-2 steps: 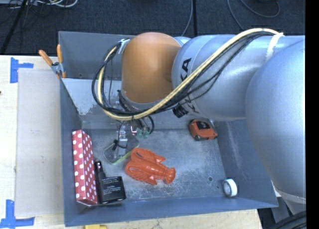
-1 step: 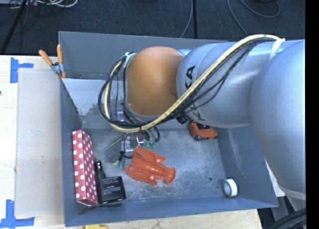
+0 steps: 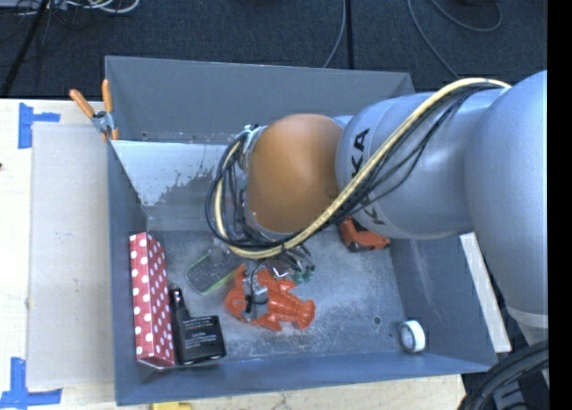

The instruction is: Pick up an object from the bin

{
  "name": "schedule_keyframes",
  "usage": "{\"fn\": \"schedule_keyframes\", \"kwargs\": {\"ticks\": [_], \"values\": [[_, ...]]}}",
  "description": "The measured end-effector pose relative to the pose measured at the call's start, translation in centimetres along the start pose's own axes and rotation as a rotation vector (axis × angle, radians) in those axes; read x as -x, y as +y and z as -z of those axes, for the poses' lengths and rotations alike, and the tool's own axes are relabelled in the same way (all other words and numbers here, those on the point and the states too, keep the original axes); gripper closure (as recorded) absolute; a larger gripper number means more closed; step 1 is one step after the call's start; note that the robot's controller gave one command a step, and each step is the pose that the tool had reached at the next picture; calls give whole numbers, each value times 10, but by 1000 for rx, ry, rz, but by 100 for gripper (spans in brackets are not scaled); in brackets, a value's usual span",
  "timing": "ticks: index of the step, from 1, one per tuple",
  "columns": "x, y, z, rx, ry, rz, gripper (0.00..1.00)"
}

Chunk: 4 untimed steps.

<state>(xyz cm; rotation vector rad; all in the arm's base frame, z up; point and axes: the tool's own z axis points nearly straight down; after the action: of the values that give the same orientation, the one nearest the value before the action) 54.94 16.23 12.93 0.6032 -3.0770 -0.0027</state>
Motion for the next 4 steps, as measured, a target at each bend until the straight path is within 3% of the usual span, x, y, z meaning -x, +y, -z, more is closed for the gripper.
{"fn": "schedule_keyframes", "kwargs": {"ticks": [1, 2, 3, 4], "values": [[5, -22, -14, -2, -3, -64, 0], [3, -33, -23, -1, -4, -303, 0], [6, -49, -50, -2, -9, -48, 100], [6, -49, -50, -2, -9, -48, 100]]}}
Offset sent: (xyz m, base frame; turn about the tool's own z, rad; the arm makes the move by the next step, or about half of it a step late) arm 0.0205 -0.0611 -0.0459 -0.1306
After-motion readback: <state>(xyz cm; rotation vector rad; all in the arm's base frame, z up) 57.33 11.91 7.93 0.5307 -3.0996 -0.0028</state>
